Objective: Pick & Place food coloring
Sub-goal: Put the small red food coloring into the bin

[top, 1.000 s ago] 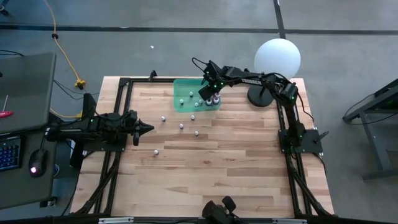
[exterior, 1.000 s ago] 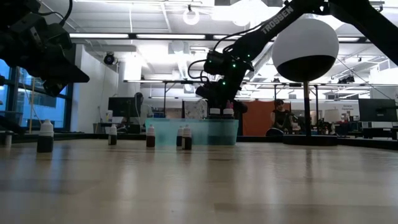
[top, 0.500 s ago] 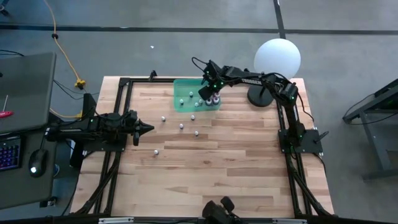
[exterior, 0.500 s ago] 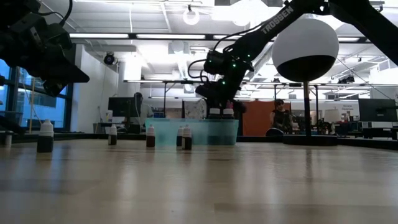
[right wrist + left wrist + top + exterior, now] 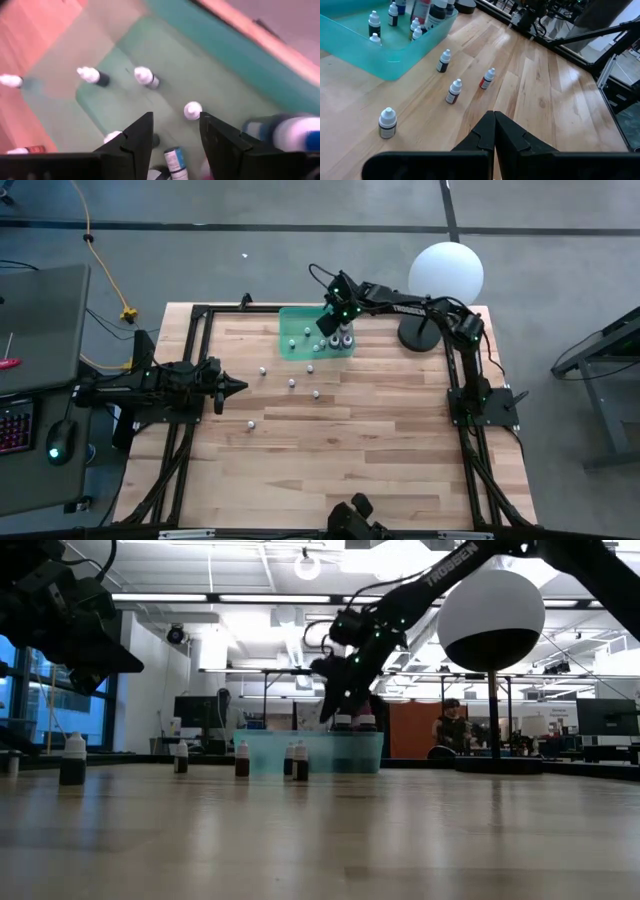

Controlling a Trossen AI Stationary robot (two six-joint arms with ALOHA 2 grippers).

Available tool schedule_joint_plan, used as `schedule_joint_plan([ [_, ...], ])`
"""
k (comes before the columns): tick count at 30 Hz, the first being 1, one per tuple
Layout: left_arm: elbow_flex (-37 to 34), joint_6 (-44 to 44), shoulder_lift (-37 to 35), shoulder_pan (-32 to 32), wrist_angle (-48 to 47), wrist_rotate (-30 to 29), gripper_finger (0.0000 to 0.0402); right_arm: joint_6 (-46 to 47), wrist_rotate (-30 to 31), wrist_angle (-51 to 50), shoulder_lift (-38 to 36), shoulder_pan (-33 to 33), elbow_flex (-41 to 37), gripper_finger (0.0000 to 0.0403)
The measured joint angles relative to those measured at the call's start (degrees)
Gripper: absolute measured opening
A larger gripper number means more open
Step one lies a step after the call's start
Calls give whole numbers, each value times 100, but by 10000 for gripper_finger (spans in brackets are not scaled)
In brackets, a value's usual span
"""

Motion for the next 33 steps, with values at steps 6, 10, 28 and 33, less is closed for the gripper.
schedule_joint_plan([
  [6,-2,0,0,0,1,2,0,-29,61,83,-395,-44,9,147],
  [10,-2,0,1,1,0,1,0,-195,-18,140,-679,-10,9,145],
  [28,-1,0,1,1,1,0,0,-1115,-868,39,-1460,1267,-34,154],
  [33,-1,0,1,2,1,0,0,-1133,-548,204,-1456,1864,-332,148],
])
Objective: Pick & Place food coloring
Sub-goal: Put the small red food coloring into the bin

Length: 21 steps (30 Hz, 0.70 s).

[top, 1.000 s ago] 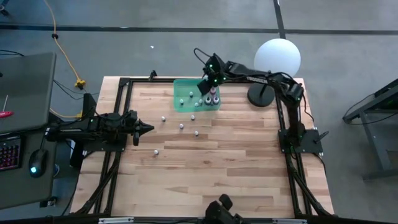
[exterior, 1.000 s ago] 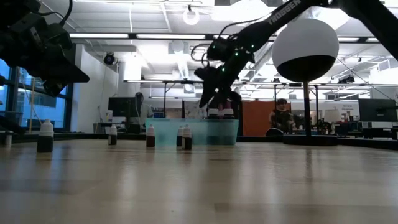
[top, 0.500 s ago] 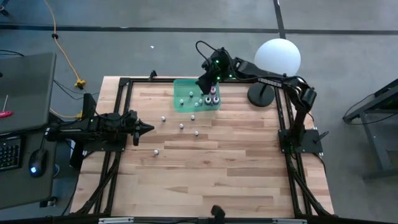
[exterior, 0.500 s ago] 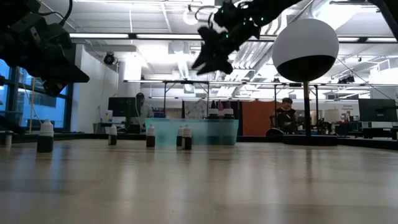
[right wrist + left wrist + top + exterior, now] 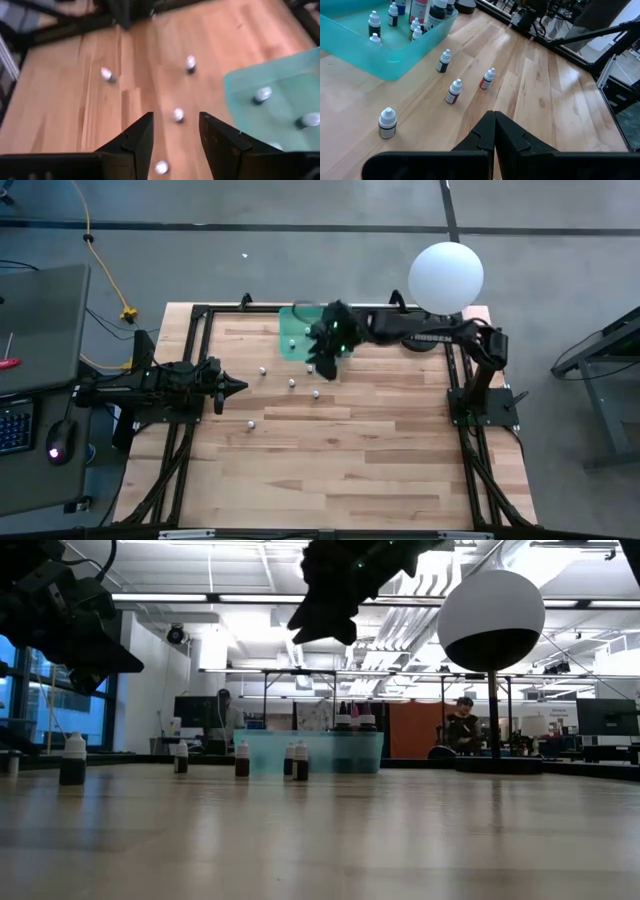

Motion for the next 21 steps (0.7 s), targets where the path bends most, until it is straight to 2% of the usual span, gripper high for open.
schedule_joint_plan([
  [5,1,0,1,-2,0,0,0,60,612,101,2,354,-384,147],
  [9,-1,0,0,-1,0,0,0,112,877,454,2,591,-984,145],
  [16,-1,0,1,0,0,0,0,543,784,1758,7,803,-2027,151],
  [21,1,0,-1,-2,0,2,0,-49,768,2489,7,1008,-2601,166],
])
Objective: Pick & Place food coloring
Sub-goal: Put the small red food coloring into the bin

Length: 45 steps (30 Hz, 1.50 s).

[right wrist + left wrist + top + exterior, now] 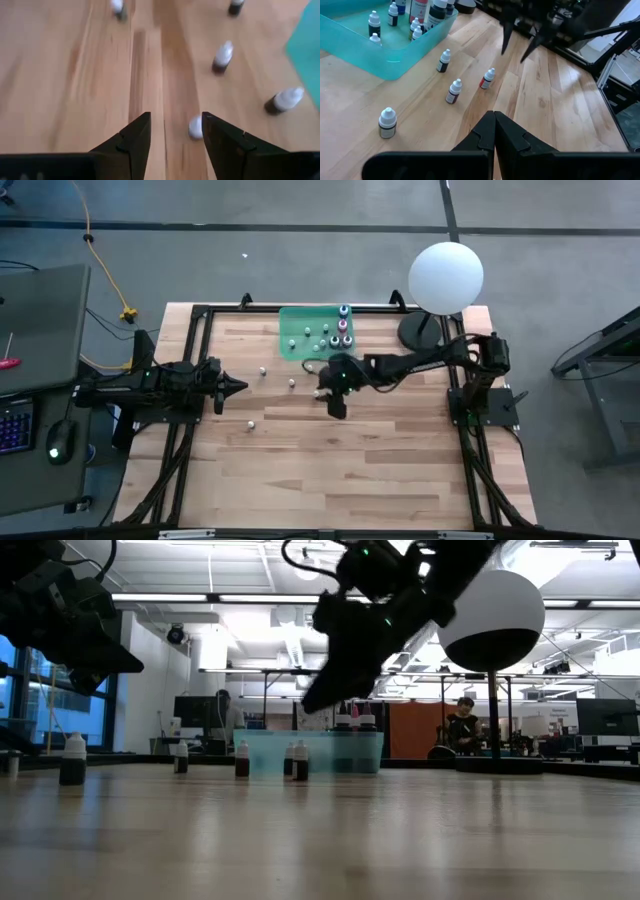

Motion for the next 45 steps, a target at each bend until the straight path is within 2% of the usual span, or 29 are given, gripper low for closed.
schedule_joint_plan([
  [4,0,0,0,2,0,-2,0,-462,44,664,11,124,-465,180],
  [9,-2,0,2,0,0,-1,0,-329,432,1122,9,225,-877,195],
  [15,-1,0,1,1,0,-2,0,-286,479,1655,33,192,-1168,215],
  [24,0,0,0,0,-2,-2,0,-292,746,2080,209,154,-1195,242],
  [29,0,0,2,0,-2,-2,0,10,752,2487,466,157,-1195,243],
  [45,-2,0,0,1,0,16,0,493,720,2641,721,155,-1192,243],
])
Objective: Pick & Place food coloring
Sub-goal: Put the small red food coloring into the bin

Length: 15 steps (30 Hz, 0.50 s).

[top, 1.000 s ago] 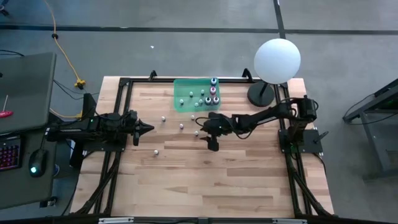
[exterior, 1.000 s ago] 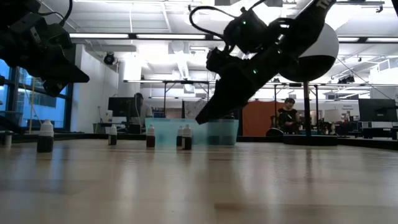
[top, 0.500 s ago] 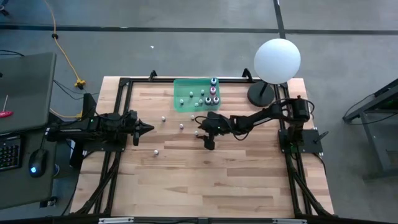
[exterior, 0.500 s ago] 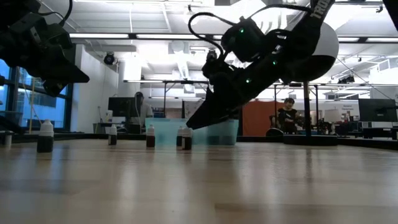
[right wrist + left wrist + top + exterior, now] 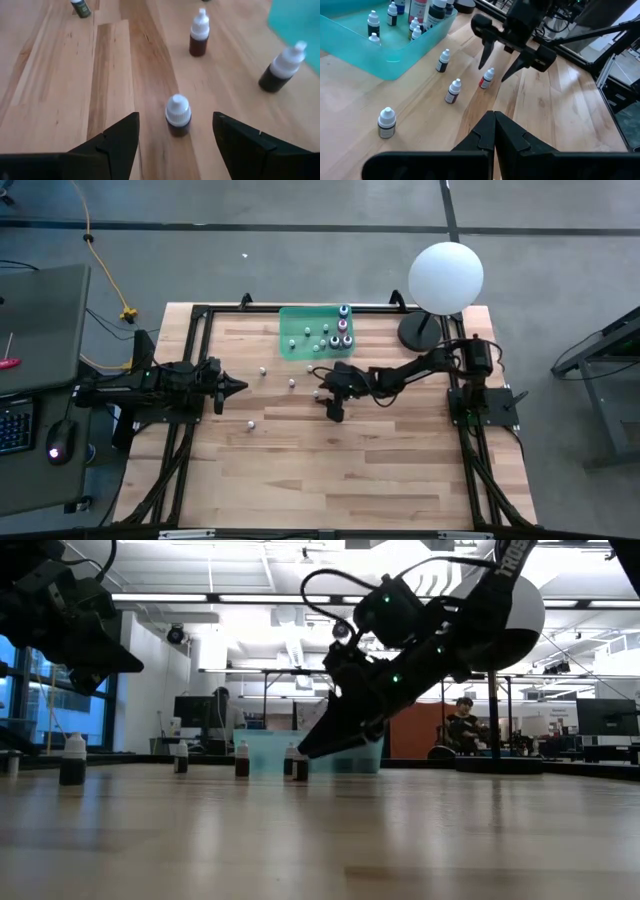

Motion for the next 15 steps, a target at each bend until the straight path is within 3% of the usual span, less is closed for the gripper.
schedule_joint_plan([
  [15,0,0,2,1,0,11,0,233,59,377,136,-4,2,194],
])
